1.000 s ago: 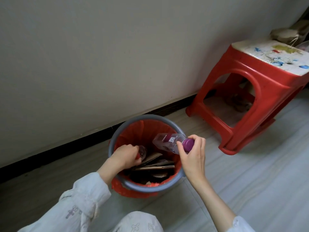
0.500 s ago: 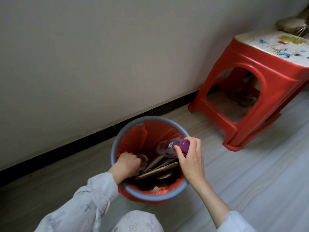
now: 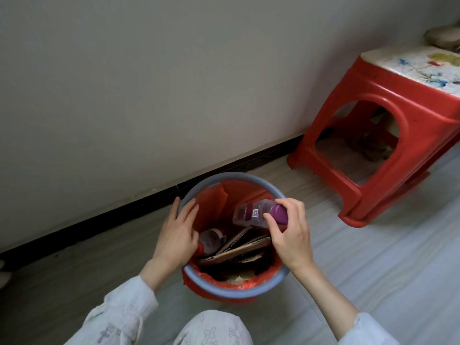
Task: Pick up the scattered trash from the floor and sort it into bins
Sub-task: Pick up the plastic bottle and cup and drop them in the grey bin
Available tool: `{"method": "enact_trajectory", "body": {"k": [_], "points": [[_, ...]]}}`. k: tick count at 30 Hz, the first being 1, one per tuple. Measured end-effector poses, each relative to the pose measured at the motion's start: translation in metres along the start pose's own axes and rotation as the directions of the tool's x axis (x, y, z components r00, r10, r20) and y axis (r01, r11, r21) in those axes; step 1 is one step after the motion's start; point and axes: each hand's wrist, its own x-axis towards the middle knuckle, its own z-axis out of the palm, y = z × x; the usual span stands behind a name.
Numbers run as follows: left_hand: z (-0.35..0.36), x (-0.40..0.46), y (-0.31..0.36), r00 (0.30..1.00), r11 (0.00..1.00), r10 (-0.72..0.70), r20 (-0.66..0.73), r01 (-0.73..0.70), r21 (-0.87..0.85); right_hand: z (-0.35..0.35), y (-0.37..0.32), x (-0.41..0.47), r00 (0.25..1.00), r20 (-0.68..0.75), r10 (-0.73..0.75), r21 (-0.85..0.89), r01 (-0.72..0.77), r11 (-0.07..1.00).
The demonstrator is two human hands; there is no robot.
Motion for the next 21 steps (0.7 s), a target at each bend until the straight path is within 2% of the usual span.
{"method": "enact_trajectory", "body": {"k": [2, 5, 7, 10, 13, 15, 17, 21], "points": [[0.008, 0.0, 0.001, 0.999, 0.997, -0.047, -0.007, 0.046, -0.06, 0.002, -0.003, 0.006, 0.994, 0.01, -0.11, -0.015, 0.11, 0.994], [0.009, 0.0, 0.003, 0.995, 0.99, -0.095, -0.004, 0.094, -0.102, 0.005, -0.012, 0.014, 0.988, -0.046, -0.146, 0.004, 0.146, 0.989], [0.008, 0.001, 0.004, 0.992, 0.981, -0.129, -0.003, 0.127, -0.144, 0.01, -0.015, 0.019, 0.987, -0.012, -0.162, 0.007, 0.162, 0.987], [0.008, -0.001, 0.004, 0.991, 0.981, -0.131, -0.01, 0.128, -0.147, 0.026, -0.008, 0.026, 0.958, 0.246, -0.15, -0.097, 0.178, 0.979], [0.01, -0.001, 0.004, 0.992, 0.984, -0.126, -0.014, 0.123, -0.125, 0.046, 0.003, 0.023, 0.836, 0.548, -0.039, -0.303, 0.242, 0.922], [0.011, 0.0, 0.003, 0.992, 0.985, -0.128, -0.008, 0.126, -0.116, 0.055, 0.004, 0.025, 0.795, 0.606, 0.01, -0.341, 0.248, 0.907], [0.011, 0.002, 0.003, 0.991, 0.985, -0.132, 0.006, 0.132, -0.111, 0.062, 0.001, 0.032, 0.771, 0.636, 0.0, -0.336, 0.277, 0.9], [0.011, 0.0, 0.003, 0.989, 0.978, -0.146, 0.0, 0.145, -0.154, 0.074, -0.003, 0.038, 0.675, 0.736, 0.05, -0.347, 0.313, 0.884]]}}
